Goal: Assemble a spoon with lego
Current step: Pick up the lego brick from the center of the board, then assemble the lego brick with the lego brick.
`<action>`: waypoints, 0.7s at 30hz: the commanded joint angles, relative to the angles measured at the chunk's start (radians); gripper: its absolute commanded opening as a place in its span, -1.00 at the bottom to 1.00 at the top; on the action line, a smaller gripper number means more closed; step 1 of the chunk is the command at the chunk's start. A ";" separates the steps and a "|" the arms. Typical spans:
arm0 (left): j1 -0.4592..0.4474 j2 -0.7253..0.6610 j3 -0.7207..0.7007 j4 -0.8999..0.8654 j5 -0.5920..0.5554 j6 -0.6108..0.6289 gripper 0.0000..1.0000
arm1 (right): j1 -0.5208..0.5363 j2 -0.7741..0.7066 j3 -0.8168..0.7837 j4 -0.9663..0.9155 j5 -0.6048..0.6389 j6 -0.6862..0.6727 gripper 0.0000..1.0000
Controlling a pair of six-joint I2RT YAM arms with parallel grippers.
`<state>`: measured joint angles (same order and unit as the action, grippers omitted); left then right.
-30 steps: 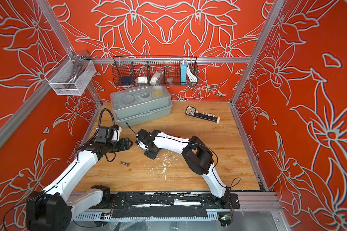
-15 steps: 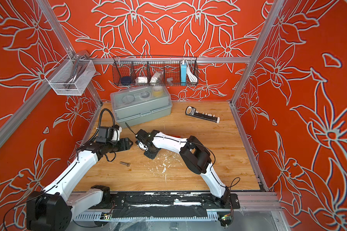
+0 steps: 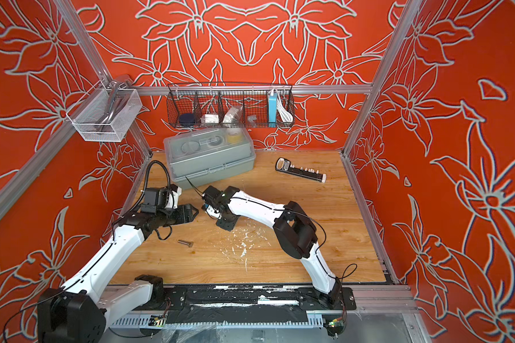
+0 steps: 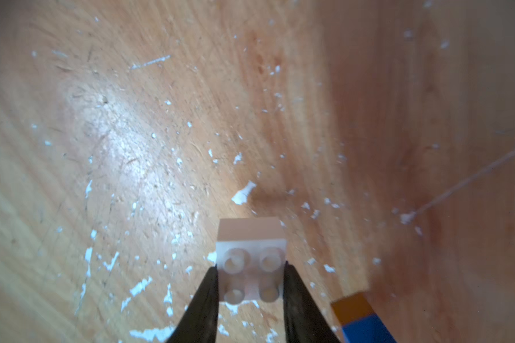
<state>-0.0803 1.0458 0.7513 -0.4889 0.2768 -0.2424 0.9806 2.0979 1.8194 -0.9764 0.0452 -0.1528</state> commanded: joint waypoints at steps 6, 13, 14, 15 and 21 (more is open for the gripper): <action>-0.069 -0.024 -0.046 0.109 0.083 0.050 0.52 | -0.144 -0.226 0.104 -0.218 0.004 -0.178 -0.93; -0.216 0.054 -0.124 0.299 0.066 0.038 0.54 | -0.290 -0.306 0.077 -0.307 0.021 -0.329 -0.96; -0.230 0.067 -0.127 0.309 0.066 0.040 0.55 | -0.305 -0.321 0.067 -0.306 0.021 -0.337 -0.97; -0.241 0.082 -0.132 0.319 0.064 0.042 0.56 | -0.325 -0.334 0.061 -0.301 0.020 -0.343 -0.98; -0.249 0.113 -0.139 0.341 0.087 0.045 0.58 | -0.373 -0.413 0.044 -0.296 -0.035 -0.418 -0.97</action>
<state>-0.3229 1.1610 0.6075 -0.1978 0.3424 -0.2165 0.6144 1.7535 1.8748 -1.2434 0.0433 -0.5053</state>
